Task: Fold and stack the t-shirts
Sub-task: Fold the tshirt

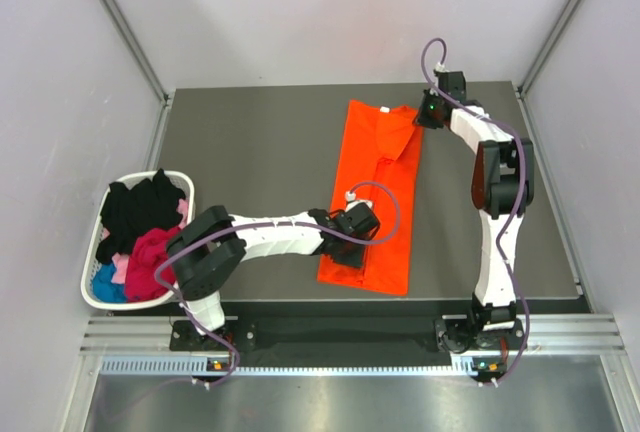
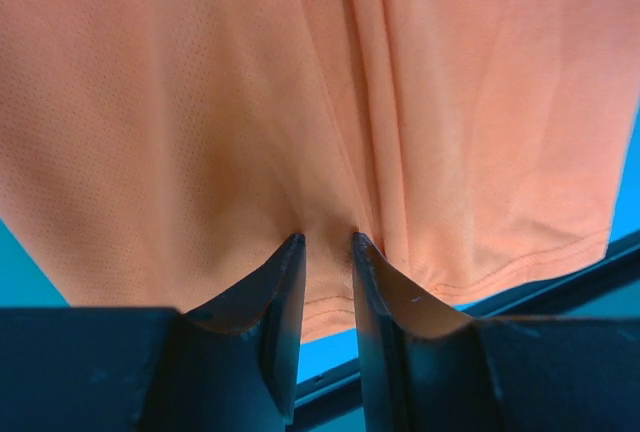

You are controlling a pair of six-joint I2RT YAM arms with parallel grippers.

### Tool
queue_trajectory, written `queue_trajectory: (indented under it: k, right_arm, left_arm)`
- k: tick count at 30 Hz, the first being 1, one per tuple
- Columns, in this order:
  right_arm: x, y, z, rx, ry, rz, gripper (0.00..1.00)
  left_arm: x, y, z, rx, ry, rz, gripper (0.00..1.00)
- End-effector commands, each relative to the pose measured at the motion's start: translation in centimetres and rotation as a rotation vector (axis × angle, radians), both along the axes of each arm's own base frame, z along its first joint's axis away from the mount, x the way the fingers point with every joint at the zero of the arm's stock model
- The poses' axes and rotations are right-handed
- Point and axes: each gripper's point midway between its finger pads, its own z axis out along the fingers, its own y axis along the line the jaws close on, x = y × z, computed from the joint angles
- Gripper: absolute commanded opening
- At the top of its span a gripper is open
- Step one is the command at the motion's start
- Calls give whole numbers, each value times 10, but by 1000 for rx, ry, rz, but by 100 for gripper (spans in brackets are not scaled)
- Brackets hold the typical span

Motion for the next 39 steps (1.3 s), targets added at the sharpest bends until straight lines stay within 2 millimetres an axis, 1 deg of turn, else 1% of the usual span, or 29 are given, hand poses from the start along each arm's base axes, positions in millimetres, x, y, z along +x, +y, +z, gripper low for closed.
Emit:
queue_trajectory:
  k: [1,4,7,9,12,14,15,17,18,20,21,22,23,24,25,26,27,28,29,30,31,32,33,34,35,36,37,38,39]
  right_arm:
    - [11,-16,13,7,-48,-29,0]
    - [12,-17,7,7,-39,-28,1]
    - [14,-17,3,6,-38,-23,4]
    - [17,-15,0,8,-36,-13,7]
    - [20,-12,0,21,-40,3,16]
    - [20,-9,3,31,-37,14,23]
    - [21,-9,8,32,-43,16,26]
    - [18,-9,16,32,-39,13,32]
    - [16,-11,27,28,-51,6,34]
    - [10,-18,37,1,-40,-26,38]
    - [7,-22,51,-3,-52,-42,39]
    - [3,-26,58,-16,-54,-61,40]
    - [-2,-28,66,-16,-48,-78,42]
    - [-10,-30,65,-20,-33,-92,43]
    - [-16,-31,86,-10,-59,-113,46]
    - [-22,-31,90,-4,-58,-116,47]
    - [-33,-30,98,5,-57,-116,48]
    - [-39,-29,100,19,-41,-130,50]
    - [-57,-29,88,17,31,-141,50]
    - [-69,-27,97,20,38,-148,50]
    - [-81,-25,95,33,71,-167,49]
    - [-106,-24,74,26,157,-177,49]
    - [-123,-21,83,31,160,-186,49]
    - [-140,-18,78,52,202,-212,48]
    - [-169,-18,53,49,287,-231,48]
    - [-186,-13,63,67,272,-229,48]
    - [-202,-7,59,92,299,-235,48]
    - [-235,-2,33,87,377,-231,48]
    - [-250,4,43,110,345,-220,47]
  left_arm:
    - [5,-10,6,-12,-20,-10,30]
    - [2,-13,3,-18,-8,-25,27]
    - [0,-14,2,-19,-3,-32,22]
    - [-2,-12,1,-15,2,-32,22]
    - [-7,-11,3,-16,11,-28,22]
    - [-9,-13,10,-38,20,-29,24]
    - [-10,-14,15,-48,19,-30,26]
    - [-8,-21,38,-94,2,-40,28]
    - [-9,-20,46,-95,0,-44,30]
    - [-2,-25,78,-138,-58,-72,34]
    - [4,-24,89,-138,-87,-73,34]
    - [4,-12,97,-98,-100,-84,35]
    - [12,-11,112,-100,-134,-78,35]
    - [23,-1,117,-72,-164,-55,36]
    - [27,12,124,-51,-182,-59,36]
    - [43,27,126,-37,-187,-15,37]
    - [47,35,127,-44,-171,-8,37]
    - [51,48,125,-47,-157,-7,37]
    - [71,65,123,-63,-146,53,38]
    - [69,68,126,-112,-107,35,38]
    - [72,78,117,-109,-84,48,38]
    - [80,90,116,-109,-75,82,38]
    - [81,95,113,-107,-67,81,38]
    - [78,100,105,-99,-45,82,39]
    - [77,104,102,-102,-31,90,39]
    - [77,103,99,-116,-32,86,41]
    - [67,105,87,-121,15,75,41]
    - [64,106,81,-130,39,81,41]
    - [61,104,78,-147,55,78,41]
